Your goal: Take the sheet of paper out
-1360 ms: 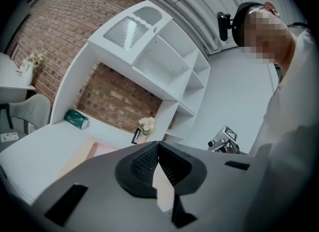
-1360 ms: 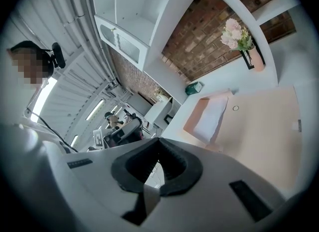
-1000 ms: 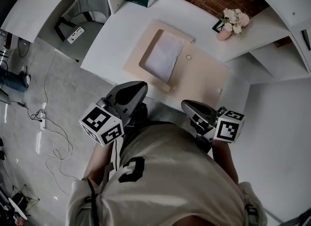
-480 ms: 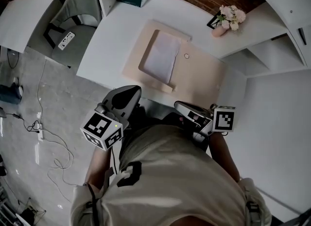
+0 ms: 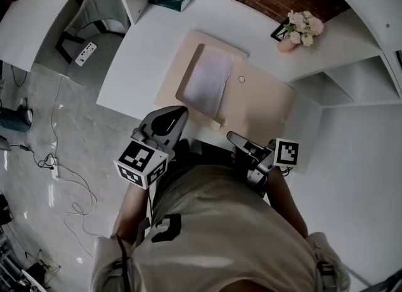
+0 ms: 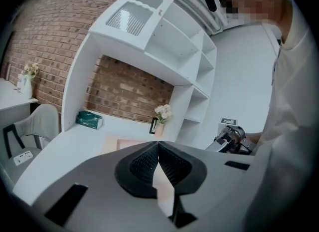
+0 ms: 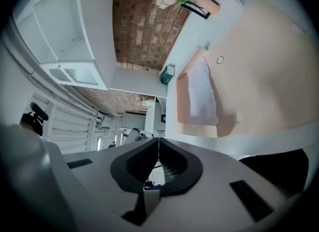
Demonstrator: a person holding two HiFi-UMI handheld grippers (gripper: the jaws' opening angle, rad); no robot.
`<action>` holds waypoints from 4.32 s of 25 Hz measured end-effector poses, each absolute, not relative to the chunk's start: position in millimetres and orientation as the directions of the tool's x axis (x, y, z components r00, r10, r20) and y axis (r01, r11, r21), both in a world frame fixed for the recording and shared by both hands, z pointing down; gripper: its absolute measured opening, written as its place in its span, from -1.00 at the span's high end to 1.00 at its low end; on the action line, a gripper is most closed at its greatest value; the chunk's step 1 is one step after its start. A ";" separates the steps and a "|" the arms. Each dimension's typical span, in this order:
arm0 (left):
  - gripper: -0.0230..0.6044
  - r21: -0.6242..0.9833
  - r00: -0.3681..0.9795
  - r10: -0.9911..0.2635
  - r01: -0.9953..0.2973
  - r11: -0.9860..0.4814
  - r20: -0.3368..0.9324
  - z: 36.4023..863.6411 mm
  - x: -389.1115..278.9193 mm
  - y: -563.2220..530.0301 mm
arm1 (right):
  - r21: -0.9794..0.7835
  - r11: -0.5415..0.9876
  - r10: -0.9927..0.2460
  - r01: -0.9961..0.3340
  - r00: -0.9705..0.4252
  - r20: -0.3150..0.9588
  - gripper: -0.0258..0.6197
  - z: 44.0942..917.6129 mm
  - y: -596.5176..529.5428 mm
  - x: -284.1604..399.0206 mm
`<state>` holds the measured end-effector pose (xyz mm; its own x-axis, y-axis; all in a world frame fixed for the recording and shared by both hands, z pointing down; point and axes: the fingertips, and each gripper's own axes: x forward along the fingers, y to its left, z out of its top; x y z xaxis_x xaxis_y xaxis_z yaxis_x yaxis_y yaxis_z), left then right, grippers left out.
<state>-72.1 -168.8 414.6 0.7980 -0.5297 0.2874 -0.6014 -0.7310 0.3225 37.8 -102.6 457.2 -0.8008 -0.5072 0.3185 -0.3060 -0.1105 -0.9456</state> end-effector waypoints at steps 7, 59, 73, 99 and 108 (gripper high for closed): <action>0.87 0.260 0.710 -0.566 -0.691 -0.674 0.418 456.7 -84.3 -191.5 | -0.924 -0.229 -0.504 -0.305 -0.775 0.381 0.83 493.5 -130.5 57.2; 0.87 0.335 0.682 -0.563 -0.725 -0.602 0.467 562.4 -88.9 -207.1 | -0.885 -0.324 -0.437 -0.333 -0.778 0.452 0.01 621.2 -218.9 38.2; 0.87 0.345 0.692 -0.547 -0.715 -0.608 0.471 565.2 -88.6 -210.4 | -0.925 -0.257 -0.507 -0.280 -0.776 0.376 0.03 618.1 -250.3 29.9; 0.87 0.316 0.665 -0.520 -0.729 -0.607 0.536 573.4 -86.7 -206.1 | -0.730 -0.107 -0.381 -0.675 -0.651 0.657 0.83 646.0 -249.4 19.3; 0.87 0.312 0.674 -0.543 -0.726 -0.613 0.501 576.5 -90.3 -201.6 | -0.720 -0.093 -0.378 -0.688 -0.644 0.664 0.83 648.5 -249.4 20.1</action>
